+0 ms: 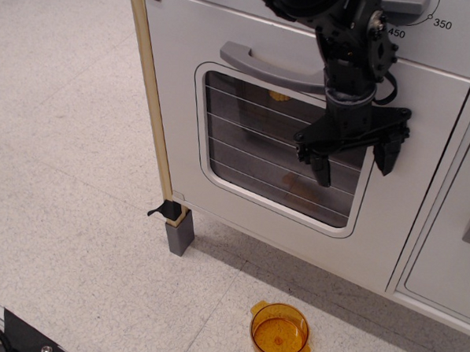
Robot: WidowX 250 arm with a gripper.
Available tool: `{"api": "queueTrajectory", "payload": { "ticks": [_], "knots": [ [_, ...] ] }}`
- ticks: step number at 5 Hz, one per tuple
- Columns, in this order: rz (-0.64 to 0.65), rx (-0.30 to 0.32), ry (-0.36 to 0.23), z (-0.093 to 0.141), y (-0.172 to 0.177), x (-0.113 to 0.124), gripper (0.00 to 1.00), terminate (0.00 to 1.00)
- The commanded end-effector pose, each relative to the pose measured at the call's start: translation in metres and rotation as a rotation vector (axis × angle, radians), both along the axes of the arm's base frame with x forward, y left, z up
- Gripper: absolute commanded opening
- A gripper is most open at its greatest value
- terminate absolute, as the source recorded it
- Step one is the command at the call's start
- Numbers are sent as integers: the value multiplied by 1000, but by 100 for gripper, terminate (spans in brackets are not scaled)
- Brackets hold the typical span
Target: Close oven
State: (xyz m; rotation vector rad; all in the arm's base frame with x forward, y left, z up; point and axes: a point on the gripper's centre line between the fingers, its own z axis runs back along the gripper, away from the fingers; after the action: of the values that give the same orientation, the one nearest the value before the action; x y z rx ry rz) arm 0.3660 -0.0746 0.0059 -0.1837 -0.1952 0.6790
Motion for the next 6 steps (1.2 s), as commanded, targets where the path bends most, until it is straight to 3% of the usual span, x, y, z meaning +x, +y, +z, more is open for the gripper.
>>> {"api": "queueTrajectory", "payload": {
  "ticks": [1, 3, 6],
  "knots": [
    [-10, 8, -47, 18, 7, 11, 100, 0],
    [-35, 19, 10, 14, 15, -21, 100, 0],
    [-35, 19, 10, 14, 15, -21, 100, 0]
  ]
}}
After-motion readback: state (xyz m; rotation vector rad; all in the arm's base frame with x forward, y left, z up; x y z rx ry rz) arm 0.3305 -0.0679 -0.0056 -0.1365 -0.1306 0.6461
